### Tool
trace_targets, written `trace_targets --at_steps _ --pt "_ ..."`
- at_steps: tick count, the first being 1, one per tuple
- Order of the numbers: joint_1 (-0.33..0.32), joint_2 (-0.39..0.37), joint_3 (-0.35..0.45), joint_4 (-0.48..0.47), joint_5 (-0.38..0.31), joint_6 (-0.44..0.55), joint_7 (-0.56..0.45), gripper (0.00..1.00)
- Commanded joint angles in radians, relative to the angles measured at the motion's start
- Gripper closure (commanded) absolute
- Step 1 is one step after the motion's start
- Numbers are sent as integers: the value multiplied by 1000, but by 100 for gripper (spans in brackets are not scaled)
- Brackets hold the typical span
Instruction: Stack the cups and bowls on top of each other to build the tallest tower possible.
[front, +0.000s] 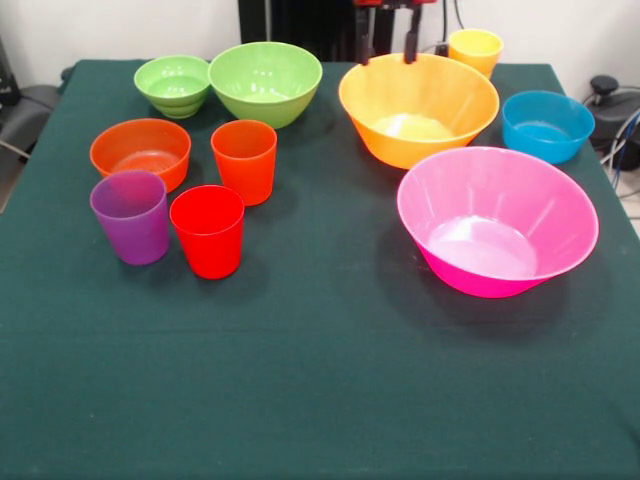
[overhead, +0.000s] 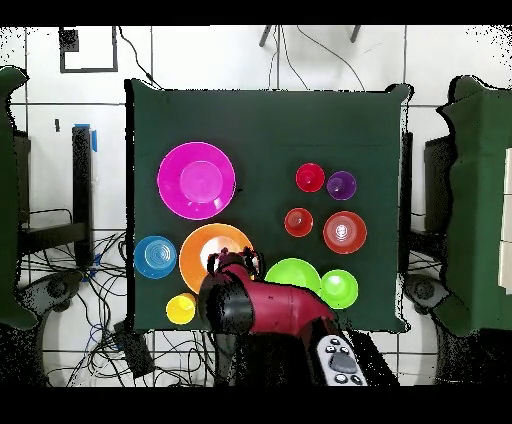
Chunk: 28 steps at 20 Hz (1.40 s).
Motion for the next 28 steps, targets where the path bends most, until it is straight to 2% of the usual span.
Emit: trace_targets --at_steps 1,5,16,18,23,28 --pt "-70 -4 105 41 -80 88 55 0" --pt "-106 -32 88 58 -93 92 62 0" --pt "-236 -13 104 58 -148 61 62 0" --pt "-243 -11 80 62 -156 38 80 0" --pt "-217 59 -1 69 -150 -87 161 0" --pt "-200 84 -47 93 -101 -134 225 0"
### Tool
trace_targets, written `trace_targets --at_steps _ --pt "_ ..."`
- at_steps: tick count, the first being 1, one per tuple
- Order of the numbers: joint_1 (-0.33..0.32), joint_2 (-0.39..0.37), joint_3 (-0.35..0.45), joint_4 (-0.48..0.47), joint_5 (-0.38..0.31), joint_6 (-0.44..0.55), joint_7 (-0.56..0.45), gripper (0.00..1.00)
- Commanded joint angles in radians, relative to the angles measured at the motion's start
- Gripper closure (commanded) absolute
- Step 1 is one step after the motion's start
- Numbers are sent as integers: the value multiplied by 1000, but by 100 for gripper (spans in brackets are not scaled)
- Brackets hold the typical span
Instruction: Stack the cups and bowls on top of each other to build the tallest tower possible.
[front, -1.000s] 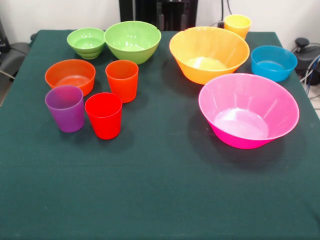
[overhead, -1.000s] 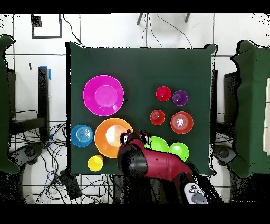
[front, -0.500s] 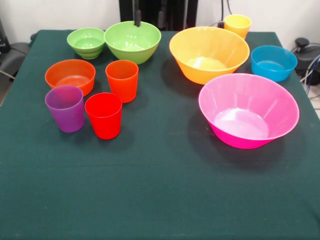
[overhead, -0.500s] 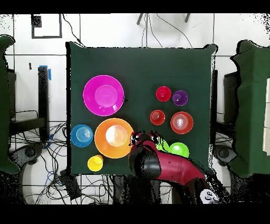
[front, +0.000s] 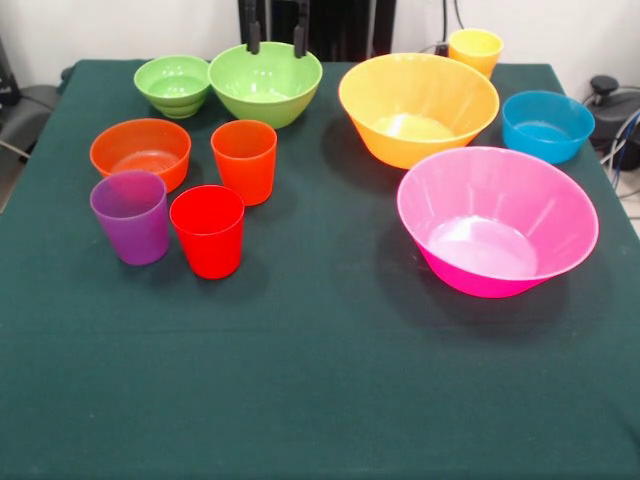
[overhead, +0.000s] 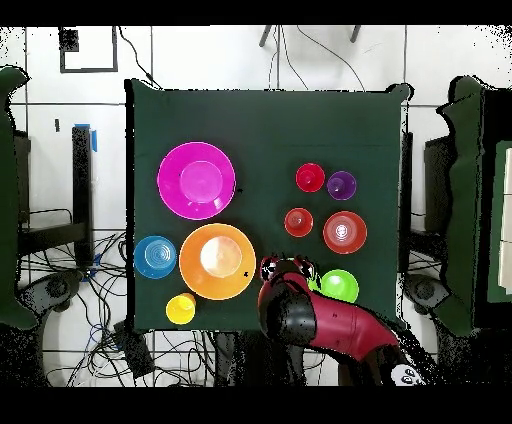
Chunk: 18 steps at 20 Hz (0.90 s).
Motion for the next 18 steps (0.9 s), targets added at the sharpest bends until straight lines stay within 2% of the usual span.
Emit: trace_targets --at_steps 1,6,13,18 --pt "32 97 -26 82 -4 -104 233 0" --pt "33 140 -36 99 27 -169 302 0" --pt "49 163 -38 107 -4 -210 360 0" --pt "67 159 -30 104 -43 -201 366 0"
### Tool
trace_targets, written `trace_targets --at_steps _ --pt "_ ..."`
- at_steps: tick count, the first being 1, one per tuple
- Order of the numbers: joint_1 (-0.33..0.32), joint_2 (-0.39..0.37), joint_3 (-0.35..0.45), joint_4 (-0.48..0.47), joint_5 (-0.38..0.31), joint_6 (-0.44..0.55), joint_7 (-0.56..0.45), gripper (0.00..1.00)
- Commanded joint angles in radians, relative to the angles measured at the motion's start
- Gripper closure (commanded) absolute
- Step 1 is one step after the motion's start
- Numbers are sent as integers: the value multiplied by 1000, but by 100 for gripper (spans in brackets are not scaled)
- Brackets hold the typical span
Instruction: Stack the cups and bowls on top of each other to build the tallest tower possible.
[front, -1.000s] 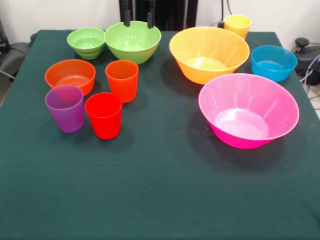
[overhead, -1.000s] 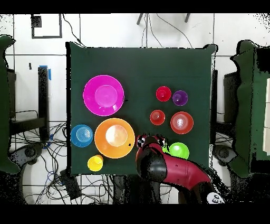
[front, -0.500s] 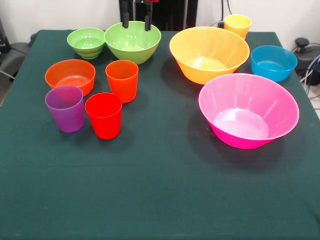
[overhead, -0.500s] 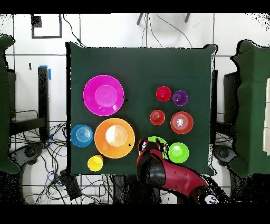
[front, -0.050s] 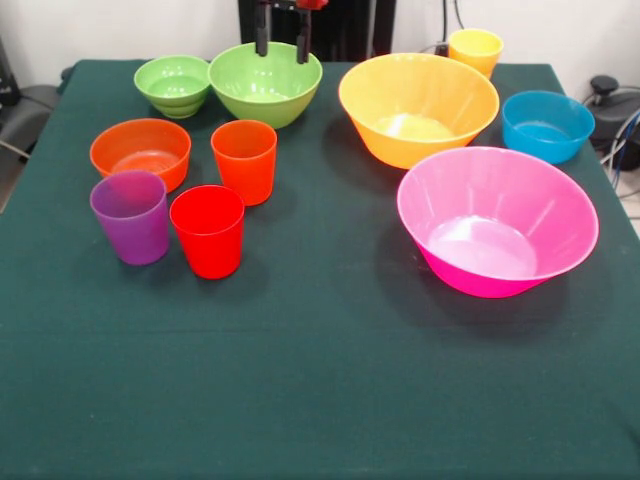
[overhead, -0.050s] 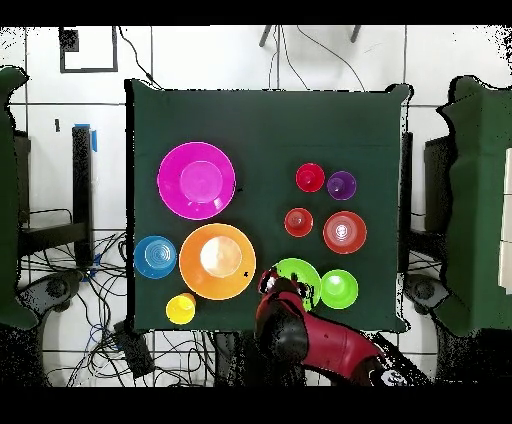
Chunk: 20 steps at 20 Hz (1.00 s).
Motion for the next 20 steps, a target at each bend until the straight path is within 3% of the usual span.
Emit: trace_targets --at_steps 1,7,20 --pt "53 50 46 30 -50 -23 140 0" --pt "99 62 39 50 -64 -68 177 0" --pt "90 136 32 -5 -88 -117 172 0"
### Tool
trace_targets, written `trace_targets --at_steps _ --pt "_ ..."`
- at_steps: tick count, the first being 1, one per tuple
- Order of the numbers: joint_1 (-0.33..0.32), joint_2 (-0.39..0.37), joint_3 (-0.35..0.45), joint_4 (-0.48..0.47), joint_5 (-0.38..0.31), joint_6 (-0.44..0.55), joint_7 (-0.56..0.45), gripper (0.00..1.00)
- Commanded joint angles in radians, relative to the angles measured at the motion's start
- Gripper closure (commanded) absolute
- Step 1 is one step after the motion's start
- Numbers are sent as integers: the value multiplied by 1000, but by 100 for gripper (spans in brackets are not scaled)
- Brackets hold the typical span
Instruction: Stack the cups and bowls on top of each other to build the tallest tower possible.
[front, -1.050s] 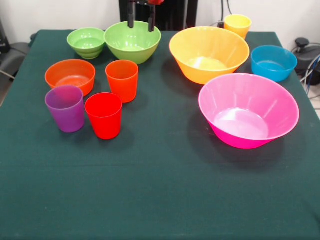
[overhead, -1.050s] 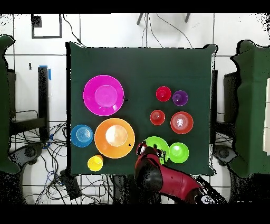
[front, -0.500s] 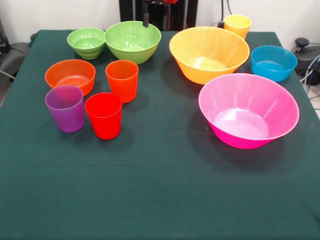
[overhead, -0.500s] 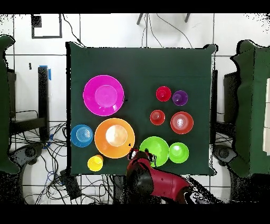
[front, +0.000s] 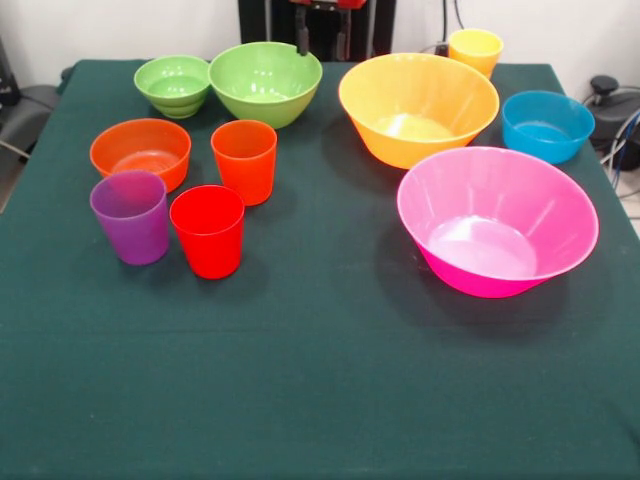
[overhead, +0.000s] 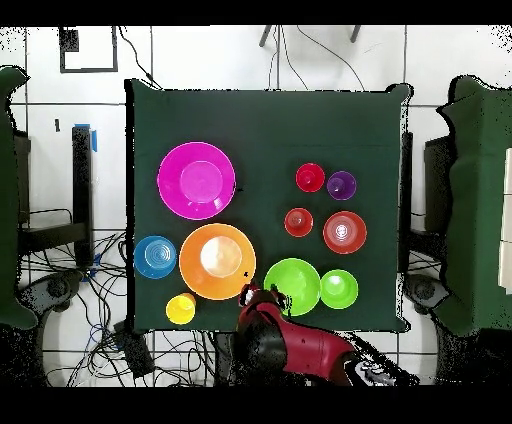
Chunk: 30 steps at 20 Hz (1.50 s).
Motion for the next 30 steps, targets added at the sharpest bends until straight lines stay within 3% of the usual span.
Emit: trace_targets --at_steps 1,7,30 --pt "20 76 34 -37 -44 -78 152 0" --pt "8 78 39 -55 -51 -63 140 0" --pt "2 221 -8 -169 -91 -153 110 0"
